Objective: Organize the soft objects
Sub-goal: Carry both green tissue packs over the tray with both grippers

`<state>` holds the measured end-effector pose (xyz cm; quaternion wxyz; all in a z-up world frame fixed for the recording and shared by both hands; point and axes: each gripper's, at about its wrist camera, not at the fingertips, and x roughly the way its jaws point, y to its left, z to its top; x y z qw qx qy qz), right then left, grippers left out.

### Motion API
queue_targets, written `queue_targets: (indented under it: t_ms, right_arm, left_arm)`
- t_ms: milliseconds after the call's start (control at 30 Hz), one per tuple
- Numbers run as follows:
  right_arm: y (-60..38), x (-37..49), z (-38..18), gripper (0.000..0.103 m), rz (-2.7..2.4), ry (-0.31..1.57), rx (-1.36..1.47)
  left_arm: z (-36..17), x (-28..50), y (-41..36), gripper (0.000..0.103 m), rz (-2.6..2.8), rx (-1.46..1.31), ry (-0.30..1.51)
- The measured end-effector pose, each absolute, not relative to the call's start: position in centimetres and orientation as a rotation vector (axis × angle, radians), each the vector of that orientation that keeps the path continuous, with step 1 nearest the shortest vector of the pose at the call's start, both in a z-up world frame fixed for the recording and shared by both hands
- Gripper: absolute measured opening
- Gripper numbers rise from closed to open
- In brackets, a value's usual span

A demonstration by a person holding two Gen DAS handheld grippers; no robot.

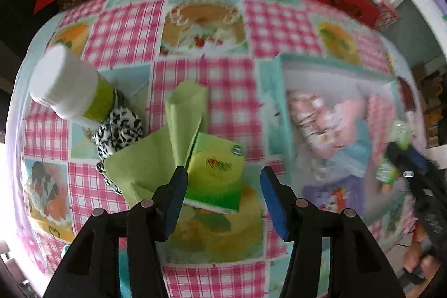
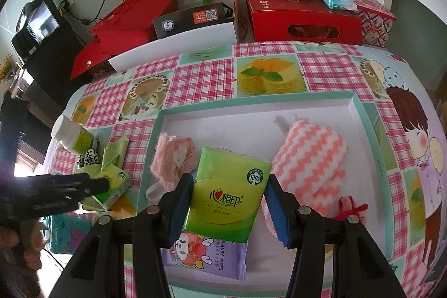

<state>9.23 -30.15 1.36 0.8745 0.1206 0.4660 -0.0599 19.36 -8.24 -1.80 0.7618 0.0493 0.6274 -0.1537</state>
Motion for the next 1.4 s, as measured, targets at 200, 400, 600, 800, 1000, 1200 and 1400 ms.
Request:
queue_targets:
  t_ms: [200,400,600,800,1000,1200,1400]
  right_arm:
    - [-30.3,9.2,1.4,0.055,-0.123,0.972,0.259]
    - [-30.2,9.3,1.4,0.055,-0.119,0.974,0.255]
    - [-30.3,9.2,1.5,0.055,-0.121,0.969,0.258]
    - [-30.6,8.9,1.9,0.055,-0.131,0.957,0.261]
    - [-32.3,8.1,2.6,0.055,-0.171,0.927,0.289]
    - [-36.0,6.7,2.9,0.055,-0.269,0.903,0.343]
    - [-40.1,5.6,2.4,0.055,-0.364,0.899,0.415]
  left_arm:
    - [-4.9,19.4,-7.6,0.055,-0.302,0.104,1.431]
    - [-5.2,19.3,-8.9,0.055,-0.308,0.137,1.411]
    - [-3.7,18.2,-9.3,0.053,-0.338,0.095,1.359]
    - [0.7,17.4,-9.2,0.054,-0.382,0.036,1.256]
    - [4.3,16.2,-10.9,0.054,-0.459,0.026,1.159]
    - [5.7,16.1,-13.7,0.054,-0.535,0.046,1.123]
    - [5.2,15.8,-16.8,0.054,-0.579,0.053,1.124]
